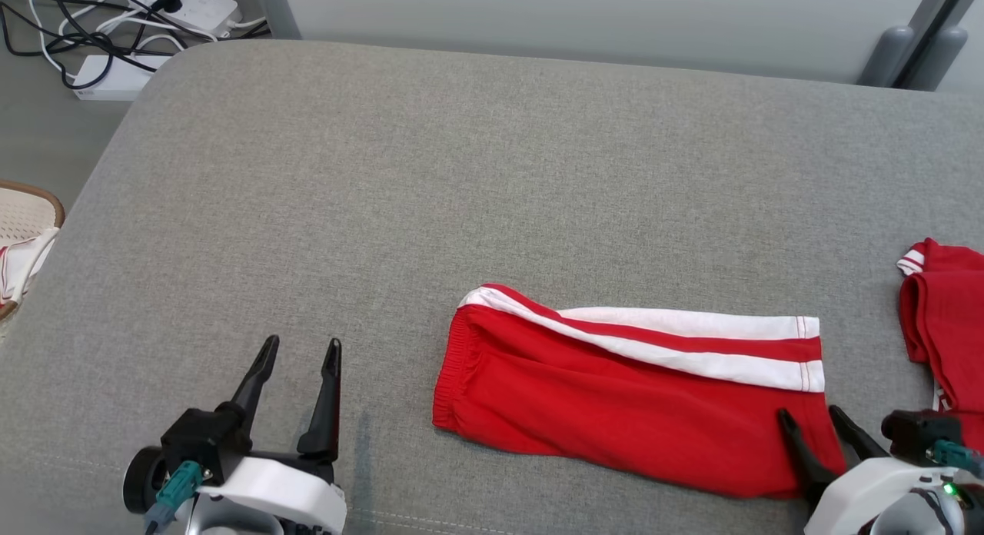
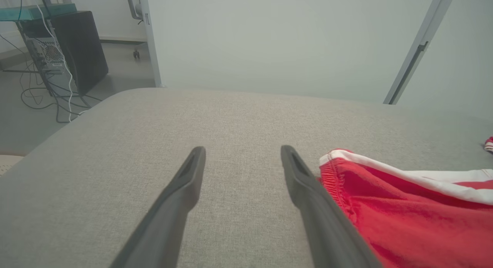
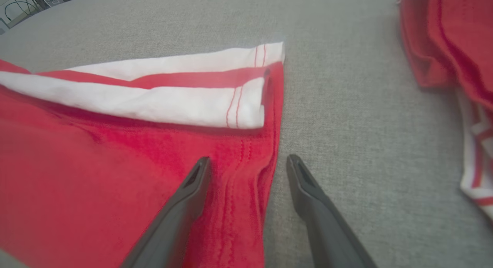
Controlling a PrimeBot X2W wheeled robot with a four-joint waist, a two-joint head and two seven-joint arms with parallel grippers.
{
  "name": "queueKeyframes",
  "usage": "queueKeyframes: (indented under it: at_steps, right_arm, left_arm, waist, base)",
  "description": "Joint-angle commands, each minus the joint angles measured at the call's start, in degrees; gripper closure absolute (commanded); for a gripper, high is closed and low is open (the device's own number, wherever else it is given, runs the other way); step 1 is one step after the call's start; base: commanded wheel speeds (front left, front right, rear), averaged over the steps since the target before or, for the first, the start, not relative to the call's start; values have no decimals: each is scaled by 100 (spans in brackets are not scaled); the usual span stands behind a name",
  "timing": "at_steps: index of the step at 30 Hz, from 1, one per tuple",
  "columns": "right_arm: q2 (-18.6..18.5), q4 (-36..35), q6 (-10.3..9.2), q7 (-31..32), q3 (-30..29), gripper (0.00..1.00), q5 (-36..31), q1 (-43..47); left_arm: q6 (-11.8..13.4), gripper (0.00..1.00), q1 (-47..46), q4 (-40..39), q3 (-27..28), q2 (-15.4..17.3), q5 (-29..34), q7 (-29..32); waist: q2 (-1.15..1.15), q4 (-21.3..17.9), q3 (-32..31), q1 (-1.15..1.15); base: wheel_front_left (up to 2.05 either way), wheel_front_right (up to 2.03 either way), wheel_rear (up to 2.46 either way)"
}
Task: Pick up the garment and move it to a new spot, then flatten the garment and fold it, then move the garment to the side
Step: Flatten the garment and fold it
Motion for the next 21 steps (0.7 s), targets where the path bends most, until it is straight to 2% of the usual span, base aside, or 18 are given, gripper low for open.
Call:
queueKeyframes:
  at_steps: [1,2,3,4,10,17,21]
  right_arm:
    - [-151,-34,-1,77,219,0,149,-145]
    - [-167,-37,-1,84,257,40,219,-158]
    - [-170,-47,-1,82,272,67,307,-171]
    - [-184,-60,-1,63,275,100,370,-188]
    - [-287,-111,-1,-20,177,100,654,-168]
    - [-375,-94,-1,-172,-329,100,852,41]
    - [-342,-287,-1,56,-372,100,1219,25]
  left_arm:
    - [-43,0,-356,-82,233,69,72,-67]
    - [-58,0,-371,-74,243,58,82,-69]
    - [-69,0,-377,-61,256,50,90,-71]
    - [-77,0,-381,-45,269,43,96,-72]
    - [-122,0,-388,23,348,-1,135,-77]
    - [-170,0,-371,27,428,-32,198,-80]
    - [-193,0,-344,24,479,-39,208,-80]
  waist:
    - [0,10,31,0]
    - [0,10,44,0]
    - [0,1,52,0]
    - [0,-10,58,0]
    - [0,-78,49,0]
    - [0,-163,26,0]
    - [0,-255,28,0]
  base:
    - [0,0,0]
    - [0,0,0]
    - [0,0,0]
    - [0,0,0]
    - [0,0,0]
    - [0,0,0]
    - [0,0,0]
